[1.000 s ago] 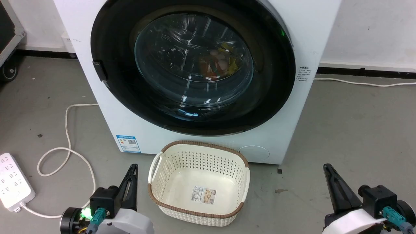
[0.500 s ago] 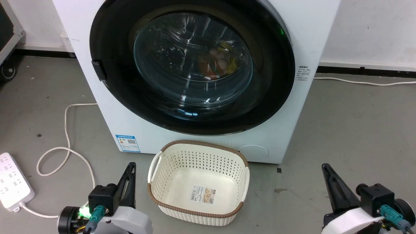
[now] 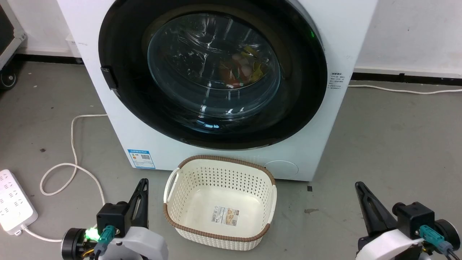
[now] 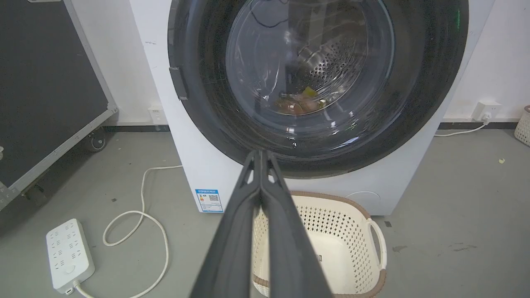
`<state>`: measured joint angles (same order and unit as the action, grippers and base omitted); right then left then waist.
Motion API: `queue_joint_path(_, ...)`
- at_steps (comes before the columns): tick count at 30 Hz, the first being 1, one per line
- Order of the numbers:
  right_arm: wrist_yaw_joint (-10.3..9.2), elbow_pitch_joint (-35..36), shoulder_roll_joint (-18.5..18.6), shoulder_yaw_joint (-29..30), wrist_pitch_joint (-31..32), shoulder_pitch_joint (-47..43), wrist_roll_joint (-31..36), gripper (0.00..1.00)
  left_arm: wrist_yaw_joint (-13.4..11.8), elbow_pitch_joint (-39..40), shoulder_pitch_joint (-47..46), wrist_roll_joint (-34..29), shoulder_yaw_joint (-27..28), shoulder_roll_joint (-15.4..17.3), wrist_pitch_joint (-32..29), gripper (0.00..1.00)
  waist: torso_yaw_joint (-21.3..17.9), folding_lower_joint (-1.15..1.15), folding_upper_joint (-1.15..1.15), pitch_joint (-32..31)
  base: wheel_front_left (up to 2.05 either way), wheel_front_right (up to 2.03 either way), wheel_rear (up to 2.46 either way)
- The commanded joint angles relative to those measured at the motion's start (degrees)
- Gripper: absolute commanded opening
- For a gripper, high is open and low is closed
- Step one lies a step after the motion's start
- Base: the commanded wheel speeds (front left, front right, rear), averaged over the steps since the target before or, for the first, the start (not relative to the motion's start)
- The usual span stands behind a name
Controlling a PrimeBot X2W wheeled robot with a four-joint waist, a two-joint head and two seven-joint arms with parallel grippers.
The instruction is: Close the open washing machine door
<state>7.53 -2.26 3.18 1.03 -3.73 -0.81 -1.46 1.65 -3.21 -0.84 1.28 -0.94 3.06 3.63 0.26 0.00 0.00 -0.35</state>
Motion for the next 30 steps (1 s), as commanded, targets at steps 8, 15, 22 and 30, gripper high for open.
queue_joint_path(8,-0.04,1.0,-0.2,-0.4,1.2,0.7,0.7,0.00,-0.7,1.2,0.7,-0.7,0.4,-0.1,-1.1,0.00,-0.1,0.00,0.00,0.1,0.00,0.00,0.00)
queue_joint_path(15,-0.04,1.4,-0.3,-0.6,2.0,0.7,1.0,0.00,-1.0,1.8,0.7,-0.9,0.6,-0.1,-2.0,0.00,-0.1,0.00,0.00,0.2,0.00,0.00,0.00)
queue_joint_path(22,-0.04,1.8,-0.3,-0.8,2.9,0.8,1.2,0.00,-1.3,2.5,0.8,-1.1,0.8,-0.1,-2.8,0.00,-0.2,0.00,0.00,0.3,0.00,0.00,0.00)
queue_joint_path(30,-0.04,2.2,-0.3,-1.0,3.7,0.8,1.4,0.00,-1.6,3.2,0.8,-1.3,0.9,-0.2,-3.6,0.00,-0.3,0.00,0.00,0.3,0.00,0.00,0.00)
